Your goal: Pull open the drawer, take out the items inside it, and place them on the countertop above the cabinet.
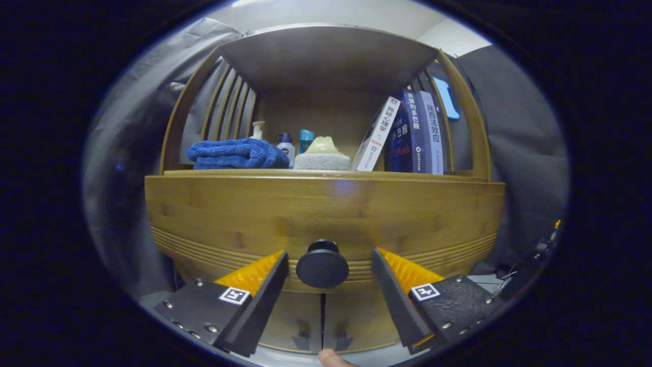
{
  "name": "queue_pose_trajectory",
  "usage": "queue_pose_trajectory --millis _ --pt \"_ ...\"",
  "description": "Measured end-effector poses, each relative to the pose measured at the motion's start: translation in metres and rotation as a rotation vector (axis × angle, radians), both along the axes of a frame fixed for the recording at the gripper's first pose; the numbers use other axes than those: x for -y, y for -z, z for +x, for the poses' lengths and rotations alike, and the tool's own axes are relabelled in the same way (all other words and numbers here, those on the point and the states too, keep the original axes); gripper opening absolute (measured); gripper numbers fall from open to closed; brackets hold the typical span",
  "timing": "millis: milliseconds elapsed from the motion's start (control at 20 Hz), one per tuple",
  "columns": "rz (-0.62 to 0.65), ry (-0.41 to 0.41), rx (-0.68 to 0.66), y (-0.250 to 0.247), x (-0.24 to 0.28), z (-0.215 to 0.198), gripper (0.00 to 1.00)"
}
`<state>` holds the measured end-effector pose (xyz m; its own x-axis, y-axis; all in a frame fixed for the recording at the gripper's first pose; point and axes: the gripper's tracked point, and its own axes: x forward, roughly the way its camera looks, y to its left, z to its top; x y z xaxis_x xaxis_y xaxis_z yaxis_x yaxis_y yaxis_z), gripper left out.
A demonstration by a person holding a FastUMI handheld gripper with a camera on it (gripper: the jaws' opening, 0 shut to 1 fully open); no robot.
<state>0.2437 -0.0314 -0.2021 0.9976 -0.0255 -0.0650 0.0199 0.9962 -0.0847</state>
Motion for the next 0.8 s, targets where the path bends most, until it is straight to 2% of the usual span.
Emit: queue_pose_trajectory --millis 800 --pt "-0.002 -0.001 -0.016 0.002 -0.001 0.017 0.99"
